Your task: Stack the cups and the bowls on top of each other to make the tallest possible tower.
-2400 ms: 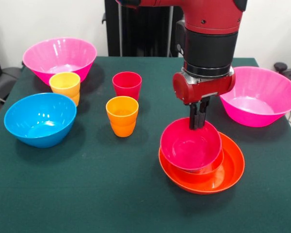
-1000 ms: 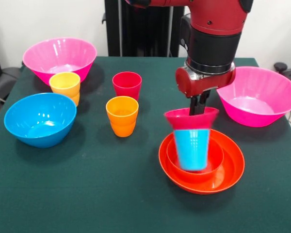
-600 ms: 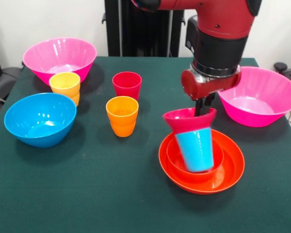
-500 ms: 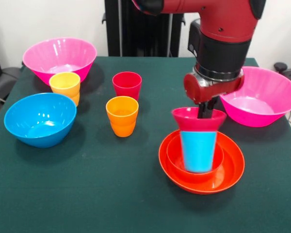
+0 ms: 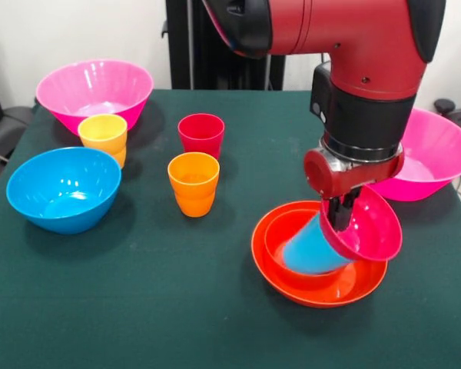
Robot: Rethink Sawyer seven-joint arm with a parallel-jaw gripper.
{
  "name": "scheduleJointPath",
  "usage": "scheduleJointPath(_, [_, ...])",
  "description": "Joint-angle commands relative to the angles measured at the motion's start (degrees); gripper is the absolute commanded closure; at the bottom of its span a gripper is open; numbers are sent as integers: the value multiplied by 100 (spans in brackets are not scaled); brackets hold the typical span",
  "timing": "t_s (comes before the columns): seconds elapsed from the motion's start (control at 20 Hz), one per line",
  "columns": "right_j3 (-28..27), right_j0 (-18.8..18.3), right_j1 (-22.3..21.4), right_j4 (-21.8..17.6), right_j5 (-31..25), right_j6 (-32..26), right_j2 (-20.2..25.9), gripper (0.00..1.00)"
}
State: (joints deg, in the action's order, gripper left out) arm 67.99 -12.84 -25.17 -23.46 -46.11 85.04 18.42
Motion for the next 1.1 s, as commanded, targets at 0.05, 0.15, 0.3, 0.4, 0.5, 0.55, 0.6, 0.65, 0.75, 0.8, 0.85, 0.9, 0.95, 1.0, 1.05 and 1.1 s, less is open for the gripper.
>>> scheduleJointPath(0.05, [-325,25,97,-364,-145,-717,244,100])
scheduleJointPath(0.15, [-172,17,11,-424,-235,-777,150,100])
scheduleJointPath(0.3, [-13,41,-89,-592,-597,-1032,-32,100])
scheduleJointPath(0.4, [30,86,-114,-708,-1073,-1295,-163,100])
scheduleJointPath(0.5, [195,51,-180,-763,-1194,-1405,-210,100])
scheduleJointPath(0.55, [259,20,-203,-742,-1114,-1332,-180,100])
scheduleJointPath(0.6, [284,17,-210,-761,-1230,-1366,-180,100])
scheduleJointPath(0.65, [308,15,-217,-780,-1345,-1401,-181,100])
scheduleJointPath(0.75, [338,-5,-249,-817,-1354,-1361,-175,100])
scheduleJointPath(0.8, [401,-47,-281,-835,-1328,-1364,-164,100])
scheduleJointPath(0.85, [408,-63,-300,-864,-1374,-1389,-156,100])
scheduleJointPath(0.9, [444,-97,-325,-885,-1443,-1448,-142,100])
scheduleJointPath(0.95, [464,-116,-336,-895,-1514,-1477,-126,100])
scheduleJointPath(1.0, [507,-140,-347,-905,-1495,-1470,-103,100])
scheduleJointPath(1.05, [536,-161,-353,-898,-1557,-1478,-73,100])
scheduleJointPath(1.1, [560,-183,-354,-878,-1596,-1473,-41,100])
